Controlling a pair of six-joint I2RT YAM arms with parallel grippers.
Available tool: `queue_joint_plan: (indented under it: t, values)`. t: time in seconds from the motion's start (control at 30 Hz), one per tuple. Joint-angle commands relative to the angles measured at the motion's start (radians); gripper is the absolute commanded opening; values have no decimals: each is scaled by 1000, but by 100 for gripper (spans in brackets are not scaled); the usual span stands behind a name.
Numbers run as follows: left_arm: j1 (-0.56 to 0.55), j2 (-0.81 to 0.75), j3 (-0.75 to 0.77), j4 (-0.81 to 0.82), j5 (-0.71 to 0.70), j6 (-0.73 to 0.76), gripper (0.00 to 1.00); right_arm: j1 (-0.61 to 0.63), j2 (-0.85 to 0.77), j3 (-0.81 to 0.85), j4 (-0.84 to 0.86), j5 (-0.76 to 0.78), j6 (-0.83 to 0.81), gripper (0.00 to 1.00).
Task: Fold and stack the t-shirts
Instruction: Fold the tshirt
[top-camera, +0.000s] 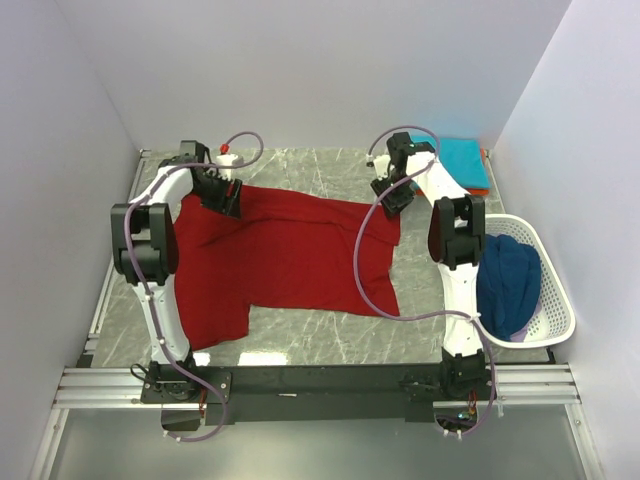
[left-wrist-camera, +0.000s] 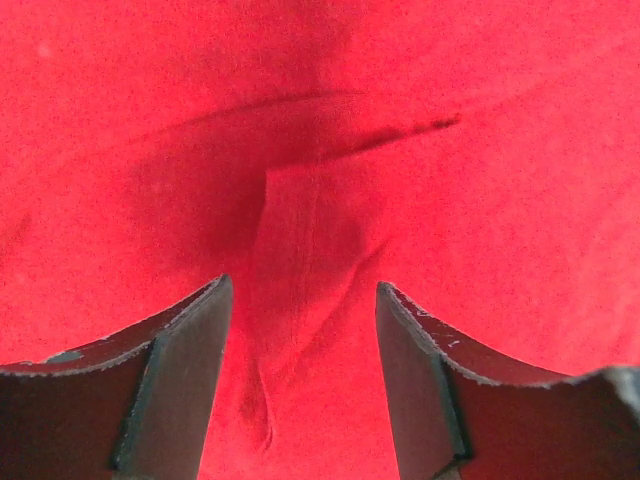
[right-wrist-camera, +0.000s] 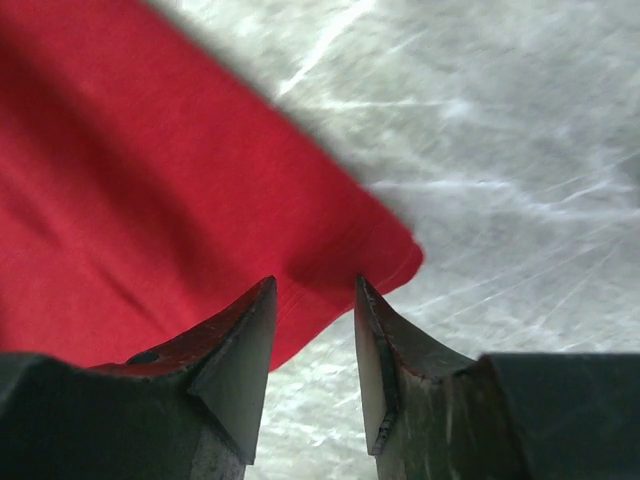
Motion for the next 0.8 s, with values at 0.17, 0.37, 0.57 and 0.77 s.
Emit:
queue_joint_plan:
  t: [0.17, 0.37, 0.57, 0.77]
  values:
    - [-7, 84, 91, 23, -8, -31, 61, -1, 68, 51, 66, 112, 34, 43]
    - [-7, 87, 113, -7, 73, -17, 41, 1, 89, 90, 70, 149, 45, 42]
    - [-7, 78, 125, -79, 126, 22, 17, -1, 114, 148, 69, 197, 49, 42]
    - [-7, 8, 75, -131, 167, 101, 0, -1, 108, 137, 85, 208, 48, 41]
